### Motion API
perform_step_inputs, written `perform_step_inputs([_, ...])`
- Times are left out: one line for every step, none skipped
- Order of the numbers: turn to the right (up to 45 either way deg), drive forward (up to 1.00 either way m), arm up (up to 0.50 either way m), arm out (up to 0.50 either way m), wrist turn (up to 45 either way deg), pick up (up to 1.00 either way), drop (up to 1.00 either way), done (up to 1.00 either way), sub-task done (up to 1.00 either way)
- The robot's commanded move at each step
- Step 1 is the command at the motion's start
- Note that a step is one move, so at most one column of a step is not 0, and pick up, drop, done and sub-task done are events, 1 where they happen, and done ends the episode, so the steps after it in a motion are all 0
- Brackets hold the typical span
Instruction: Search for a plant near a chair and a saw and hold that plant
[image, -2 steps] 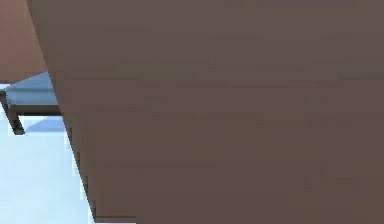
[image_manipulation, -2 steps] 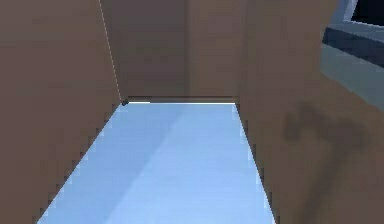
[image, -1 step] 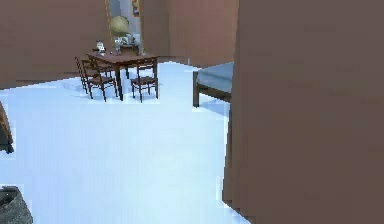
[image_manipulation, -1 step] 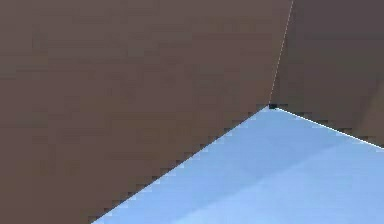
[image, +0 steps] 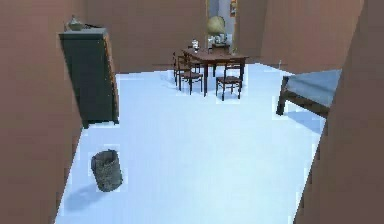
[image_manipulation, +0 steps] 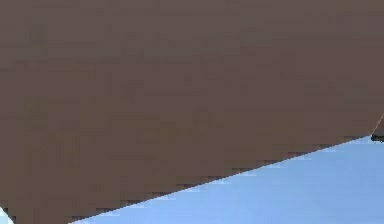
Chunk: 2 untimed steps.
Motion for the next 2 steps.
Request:
perform_step_inputs([0.0,1.0,0.0,0.0,0.0,0.0,0.0,0.0,0.0])
perform_step_inputs([-3.0,0.0,0.0,0.0,0.0,0.0,0.0,0.0,0.0])
